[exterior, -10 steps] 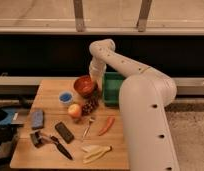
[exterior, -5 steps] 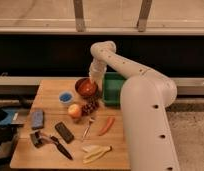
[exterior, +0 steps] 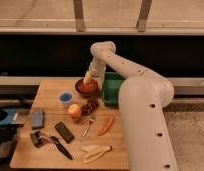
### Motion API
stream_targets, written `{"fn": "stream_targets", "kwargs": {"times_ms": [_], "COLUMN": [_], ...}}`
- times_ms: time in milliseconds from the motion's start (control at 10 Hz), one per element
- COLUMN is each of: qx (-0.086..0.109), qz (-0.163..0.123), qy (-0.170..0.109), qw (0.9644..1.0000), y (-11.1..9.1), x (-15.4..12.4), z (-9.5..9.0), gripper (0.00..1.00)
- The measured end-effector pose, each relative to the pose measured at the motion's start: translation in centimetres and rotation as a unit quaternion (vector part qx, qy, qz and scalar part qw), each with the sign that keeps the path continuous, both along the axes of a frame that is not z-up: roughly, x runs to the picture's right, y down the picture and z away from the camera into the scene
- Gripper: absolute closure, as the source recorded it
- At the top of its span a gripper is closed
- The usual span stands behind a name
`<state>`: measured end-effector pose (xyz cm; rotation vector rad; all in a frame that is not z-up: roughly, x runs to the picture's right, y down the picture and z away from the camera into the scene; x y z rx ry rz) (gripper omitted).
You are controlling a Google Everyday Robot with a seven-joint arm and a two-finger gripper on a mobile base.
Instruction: Stack bowls into tray
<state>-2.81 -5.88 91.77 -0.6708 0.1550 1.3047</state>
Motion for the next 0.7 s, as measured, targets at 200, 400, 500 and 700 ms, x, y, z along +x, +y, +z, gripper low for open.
{"fn": "stream_targets", "kwargs": {"times_ms": [200, 400, 500, 700], "qx": [0.001, -0.005, -0.008, -0.015], "qz": [0.003, 0.002, 0.004, 0.006], "qy": [-0.013, -0.024, -0.025, -0.028], "qw": [0.9999, 0.9997, 0.9996, 0.9995], "y": [-0.2, 0.5, 0.8, 1.5], "x": [-1.3, -2.4, -2.4, -2.6], "z": [0.5, 0.6, 0.7, 0.9], "gripper": [0.29, 0.29, 0.29, 0.29]}}
